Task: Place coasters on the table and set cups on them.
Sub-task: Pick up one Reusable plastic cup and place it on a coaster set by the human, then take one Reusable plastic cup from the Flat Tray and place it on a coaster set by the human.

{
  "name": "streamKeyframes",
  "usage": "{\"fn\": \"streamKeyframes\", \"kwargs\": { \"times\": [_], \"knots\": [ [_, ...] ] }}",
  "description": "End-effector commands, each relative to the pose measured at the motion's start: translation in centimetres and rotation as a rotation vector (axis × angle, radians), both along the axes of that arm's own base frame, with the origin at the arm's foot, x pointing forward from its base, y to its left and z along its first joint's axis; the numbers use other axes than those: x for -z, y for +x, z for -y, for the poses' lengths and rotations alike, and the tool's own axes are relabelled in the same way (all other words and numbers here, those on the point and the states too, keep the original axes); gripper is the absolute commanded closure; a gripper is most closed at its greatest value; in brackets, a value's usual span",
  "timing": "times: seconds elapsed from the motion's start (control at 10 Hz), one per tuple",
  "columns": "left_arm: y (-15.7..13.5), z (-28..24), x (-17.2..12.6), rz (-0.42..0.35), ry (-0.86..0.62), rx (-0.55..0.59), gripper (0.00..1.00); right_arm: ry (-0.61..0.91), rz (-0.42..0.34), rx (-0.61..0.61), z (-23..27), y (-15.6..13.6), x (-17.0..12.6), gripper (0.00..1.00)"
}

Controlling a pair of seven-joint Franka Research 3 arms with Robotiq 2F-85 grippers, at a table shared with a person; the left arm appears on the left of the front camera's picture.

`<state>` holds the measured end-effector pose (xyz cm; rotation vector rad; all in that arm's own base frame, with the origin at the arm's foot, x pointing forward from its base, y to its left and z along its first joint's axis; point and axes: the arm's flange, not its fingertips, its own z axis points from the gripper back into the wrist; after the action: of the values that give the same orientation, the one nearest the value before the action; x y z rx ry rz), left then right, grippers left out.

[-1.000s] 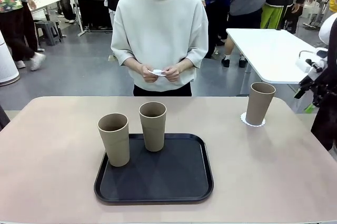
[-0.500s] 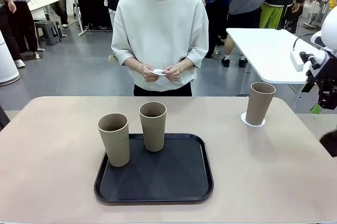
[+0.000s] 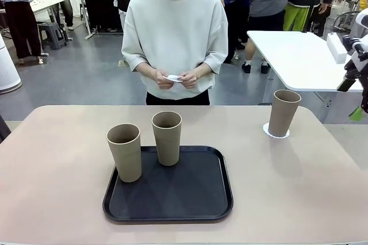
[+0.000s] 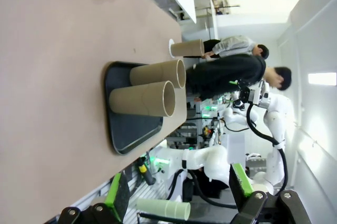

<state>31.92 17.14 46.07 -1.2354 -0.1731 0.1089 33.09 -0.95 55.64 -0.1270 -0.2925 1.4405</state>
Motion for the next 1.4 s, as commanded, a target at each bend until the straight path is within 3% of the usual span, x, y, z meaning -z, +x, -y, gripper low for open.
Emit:
{"fn": "streamKeyframes", "kwargs": {
  "times": [0.0, 1.0, 1.1, 1.2, 1.3],
  "knots": [
    [-0.1, 0.0, -0.2, 0.012, -0.012, 0.000, 0.00, -0.030, 0.011, 0.022, -0.2, 0.5, 0.5, 0.00],
    [-0.1, 0.0, -0.2, 0.012, -0.012, 0.000, 0.00, -0.009, 0.004, -0.004, 0.0, 0.2, 0.1, 0.00],
    [-0.1, 0.0, -0.2, 0.012, -0.012, 0.000, 0.00, 0.200, 0.180, 0.475, -1.5, 0.1, -0.1, 0.00],
    [-0.1, 0.0, -0.2, 0.012, -0.012, 0.000, 0.00, 0.162, 0.221, 0.646, -2.1, 0.3, -0.2, 0.00],
    [-0.1, 0.0, -0.2, 0.012, -0.012, 0.000, 0.00, 0.108, 0.172, 0.761, -2.0, 0.7, -0.5, 0.00]
  ]
}}
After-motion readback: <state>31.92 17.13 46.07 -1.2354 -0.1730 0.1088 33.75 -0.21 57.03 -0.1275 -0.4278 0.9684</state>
